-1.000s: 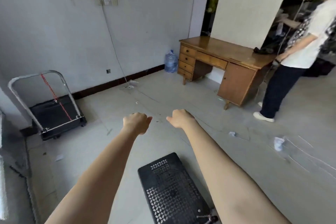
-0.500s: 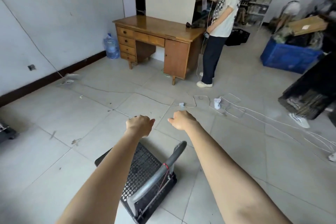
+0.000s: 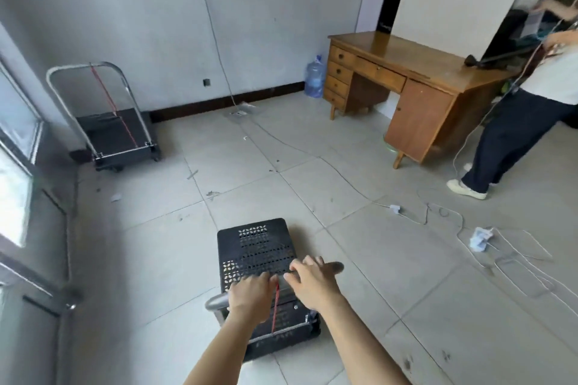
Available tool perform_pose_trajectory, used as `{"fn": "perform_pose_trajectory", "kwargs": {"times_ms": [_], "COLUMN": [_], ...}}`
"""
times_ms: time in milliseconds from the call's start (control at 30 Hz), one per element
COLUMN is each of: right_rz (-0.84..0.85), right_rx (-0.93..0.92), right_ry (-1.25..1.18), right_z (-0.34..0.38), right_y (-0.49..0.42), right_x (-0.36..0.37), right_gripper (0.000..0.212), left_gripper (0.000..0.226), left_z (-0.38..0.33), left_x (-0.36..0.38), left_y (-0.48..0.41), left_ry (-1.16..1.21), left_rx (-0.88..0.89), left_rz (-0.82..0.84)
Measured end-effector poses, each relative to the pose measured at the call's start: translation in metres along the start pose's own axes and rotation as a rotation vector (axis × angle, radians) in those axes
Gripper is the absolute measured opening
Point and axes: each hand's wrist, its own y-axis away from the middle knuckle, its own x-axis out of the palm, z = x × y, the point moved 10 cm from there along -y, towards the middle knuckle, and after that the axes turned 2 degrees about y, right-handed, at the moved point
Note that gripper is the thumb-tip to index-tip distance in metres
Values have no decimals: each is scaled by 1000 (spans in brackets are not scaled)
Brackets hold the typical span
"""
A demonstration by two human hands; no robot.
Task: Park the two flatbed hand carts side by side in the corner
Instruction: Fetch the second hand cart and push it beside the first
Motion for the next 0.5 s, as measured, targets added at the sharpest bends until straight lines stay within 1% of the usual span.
{"fn": "perform_pose_trajectory", "kwargs": {"times_ms": [100,133,233,300,433,500], "right_rz": [-55,-92,-220,-272,-322,-357], "right_rx": [-88,-103,-117,-150,-205,-214], "right_ry": [91,99,93,68,22,38], "right_z": [1,1,0,3,7,12], "right_y": [2,2,-1,-5,-19,-28], "right_x": [18,22,21,21,13,10], "right_gripper": [49,47,28,27,32,30], "left_gripper": [39,40,42,42,43,42], "left_z": [0,1,5,9,14,18], "left_x": [8,10,12,11,2,-1], "left_y": [5,6,7,6,-4,-11], "left_ry": [39,47,67,71,86,82], "left_rx": [-52,-80,-150,-173,-189,-187], "left_rz": [-79,-90,-127,-150,-187,-200]}}
